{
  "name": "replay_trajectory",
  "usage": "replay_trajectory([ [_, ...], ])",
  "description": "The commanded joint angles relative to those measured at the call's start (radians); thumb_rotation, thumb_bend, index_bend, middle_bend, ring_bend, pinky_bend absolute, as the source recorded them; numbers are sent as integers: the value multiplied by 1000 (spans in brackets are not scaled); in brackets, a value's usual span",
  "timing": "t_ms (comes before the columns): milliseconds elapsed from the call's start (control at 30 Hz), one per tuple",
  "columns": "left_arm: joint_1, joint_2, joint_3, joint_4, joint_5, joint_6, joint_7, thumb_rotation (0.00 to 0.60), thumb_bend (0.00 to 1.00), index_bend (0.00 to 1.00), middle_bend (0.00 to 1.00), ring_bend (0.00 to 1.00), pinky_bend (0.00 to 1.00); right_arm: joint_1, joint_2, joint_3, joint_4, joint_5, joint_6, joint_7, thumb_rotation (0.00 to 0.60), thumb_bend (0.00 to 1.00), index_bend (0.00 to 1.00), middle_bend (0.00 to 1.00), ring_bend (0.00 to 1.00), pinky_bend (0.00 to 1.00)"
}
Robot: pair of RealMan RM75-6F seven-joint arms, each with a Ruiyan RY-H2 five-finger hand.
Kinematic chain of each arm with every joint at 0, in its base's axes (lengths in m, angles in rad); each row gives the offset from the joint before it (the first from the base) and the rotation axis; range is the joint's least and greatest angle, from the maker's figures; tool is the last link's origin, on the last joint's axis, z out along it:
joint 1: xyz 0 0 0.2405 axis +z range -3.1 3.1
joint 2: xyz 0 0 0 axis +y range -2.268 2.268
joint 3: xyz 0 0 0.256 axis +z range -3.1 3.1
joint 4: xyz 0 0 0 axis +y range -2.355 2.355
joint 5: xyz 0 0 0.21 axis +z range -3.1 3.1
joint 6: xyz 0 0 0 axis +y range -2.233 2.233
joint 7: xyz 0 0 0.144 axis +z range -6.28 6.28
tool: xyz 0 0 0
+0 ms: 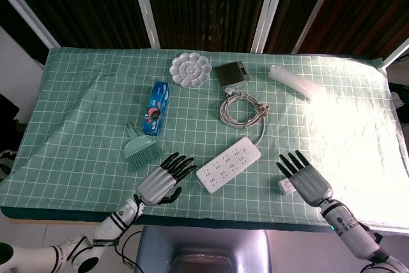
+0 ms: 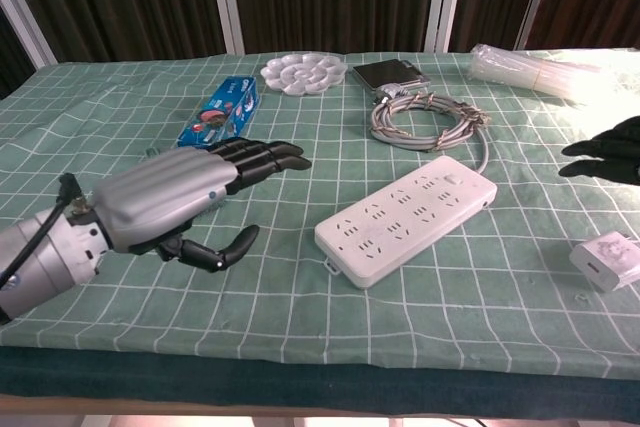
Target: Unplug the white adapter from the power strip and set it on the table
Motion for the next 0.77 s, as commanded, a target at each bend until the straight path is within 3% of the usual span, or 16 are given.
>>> replay_trajectory([
  [33,68,130,40,-83,21,88,25,473,576,0,0,0,28,-84,82,10,-90,-53,164,128,600,182,0,0,0,71],
  [133,146,253,67,-155,-11,162,54,588,562,0,0,0,36,-149,107,25,-88,-79,292,248,600,182,0,0,0,0],
  [233,250,334,72,-181,-63,285,57,600,549,0,0,0,41,-206,103,49,-52,-41,374,312,600,183,0,0,0,0],
  [400,409,369,40,-90,-170,458,-30,600,548,0,0,0,45,-283,46,104,36,115,429,382,600,182,0,0,0,0],
  [500,439,383,10,-65,-212,470,-62,600,548,0,0,0,44,-299,19,121,83,174,399,439,600,170,0,0,0,0],
  [767,448,398,-10,-63,-227,403,-102,600,547,0,0,0,53,-308,43,127,97,123,388,510,600,150,0,0,0,0],
])
